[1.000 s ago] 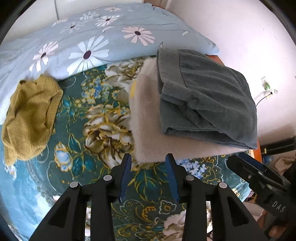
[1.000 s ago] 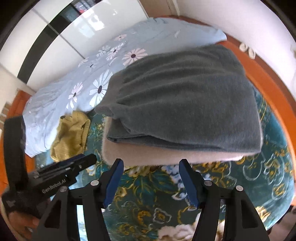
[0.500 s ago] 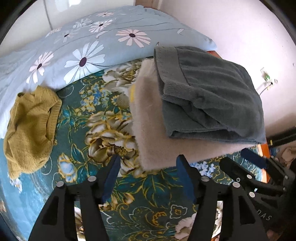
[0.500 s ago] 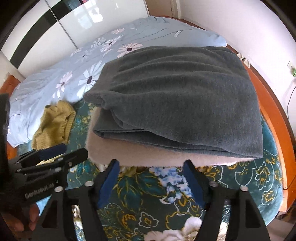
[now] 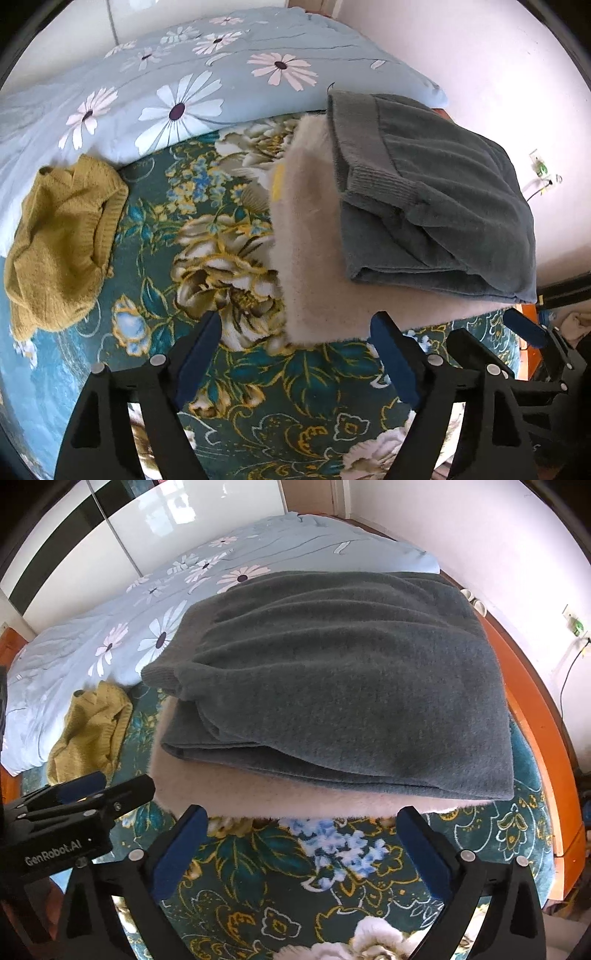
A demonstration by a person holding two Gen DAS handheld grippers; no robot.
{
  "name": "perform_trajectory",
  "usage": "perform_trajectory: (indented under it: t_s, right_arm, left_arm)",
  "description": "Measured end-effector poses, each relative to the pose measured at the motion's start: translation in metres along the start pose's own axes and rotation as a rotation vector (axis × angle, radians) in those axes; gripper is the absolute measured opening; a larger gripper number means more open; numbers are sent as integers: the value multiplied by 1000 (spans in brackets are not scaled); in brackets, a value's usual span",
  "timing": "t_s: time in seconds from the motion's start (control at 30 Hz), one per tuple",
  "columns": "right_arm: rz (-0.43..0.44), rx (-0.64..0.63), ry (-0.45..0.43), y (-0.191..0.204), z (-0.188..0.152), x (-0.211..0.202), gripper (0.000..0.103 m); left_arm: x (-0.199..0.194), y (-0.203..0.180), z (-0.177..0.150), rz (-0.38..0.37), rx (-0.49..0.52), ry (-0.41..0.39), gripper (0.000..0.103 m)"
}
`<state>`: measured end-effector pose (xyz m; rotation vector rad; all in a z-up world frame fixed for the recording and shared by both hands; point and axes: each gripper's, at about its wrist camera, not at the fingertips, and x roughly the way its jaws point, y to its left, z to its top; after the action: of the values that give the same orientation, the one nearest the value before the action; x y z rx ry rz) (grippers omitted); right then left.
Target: Fold clothes
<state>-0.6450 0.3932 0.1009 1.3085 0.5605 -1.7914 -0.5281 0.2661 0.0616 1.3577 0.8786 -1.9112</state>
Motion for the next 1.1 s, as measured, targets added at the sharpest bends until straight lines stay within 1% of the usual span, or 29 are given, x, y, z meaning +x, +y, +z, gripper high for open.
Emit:
perform_trajectory:
  t_s: [0.17, 0.57, 0.8, 0.93, 1.0, 1.1]
  right_arm:
    - [-26, -18, -2, -1, 2, 1, 103]
    - [-87, 16, 15, -14, 0, 1, 103]
    - [-86, 27, 10, -16, -5, -5, 103]
    - [-85, 37, 13, -18, -8, -7, 103]
    - [-83, 43, 13, -19, -10, -9, 103]
    - [-77, 49, 10, -20, -12, -11, 103]
  left_arm:
    - [1, -4, -3, 20, 28, -1, 83]
    - [2, -16, -8, 67, 127, -10, 83]
    - [3, -21, -7, 89, 169, -4, 83]
    - [1, -23, -8, 82, 178, 6, 83]
    - [-1, -25, -9, 86, 193, -4, 83]
    - [-3, -27, -9, 106, 216, -6, 83]
